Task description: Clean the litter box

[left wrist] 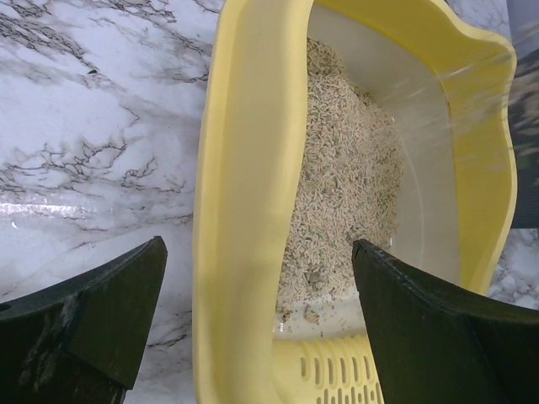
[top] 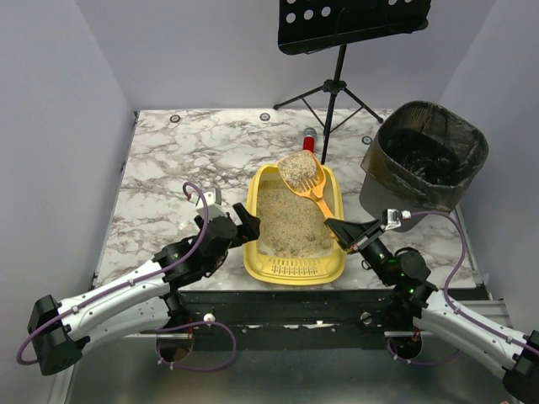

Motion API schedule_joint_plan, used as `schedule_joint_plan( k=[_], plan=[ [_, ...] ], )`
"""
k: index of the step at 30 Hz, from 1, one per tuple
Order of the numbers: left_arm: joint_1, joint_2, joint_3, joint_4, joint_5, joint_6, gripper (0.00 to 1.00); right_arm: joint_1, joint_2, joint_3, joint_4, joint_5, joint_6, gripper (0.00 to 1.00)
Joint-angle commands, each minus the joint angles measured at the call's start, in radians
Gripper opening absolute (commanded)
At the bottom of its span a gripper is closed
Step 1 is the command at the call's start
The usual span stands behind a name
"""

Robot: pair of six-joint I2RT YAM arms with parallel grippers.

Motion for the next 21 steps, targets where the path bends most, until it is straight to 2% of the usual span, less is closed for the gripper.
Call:
schedule_joint_plan(
  k=[1, 4, 7, 11, 13, 17, 21],
  plan=[
    [0.005, 0.006, -0.014, 0.03, 0.014, 0.009, 0.99, 0.0, -0.046, -0.147, -0.028, 0.053, 0.031, 0.01],
    [0.005, 0.011, -0.016, 0.03, 0.019, 0.009, 0.99, 0.0, -0.061, -0.164, -0.021, 0.042, 0.025, 0.01],
    [0.005, 0.014, -0.021, 0.035, 0.017, 0.009, 0.99, 0.0, -0.055, -0.13, -0.133, 0.059, 0.046, 0.01],
    [0.006, 0.023, -0.018, 0.041, 0.022, 0.013, 0.99, 0.0, 0.014, -0.115, -0.075, -0.01, 0.017, 0.01],
    [0.006, 0.023, -0.019, 0.038, 0.023, 0.013, 0.99, 0.0, 0.029, -0.113, -0.099, 0.005, 0.035, 0.01],
    [0.008, 0.023, -0.028, 0.047, 0.025, 0.013, 0.99, -0.002, 0.068, -0.103, -0.039, -0.019, 0.008, 0.01],
    [0.008, 0.018, -0.037, 0.055, 0.025, 0.01, 0.99, 0.0, 0.016, -0.1, -0.171, 0.025, 0.051, 0.01]
  ],
)
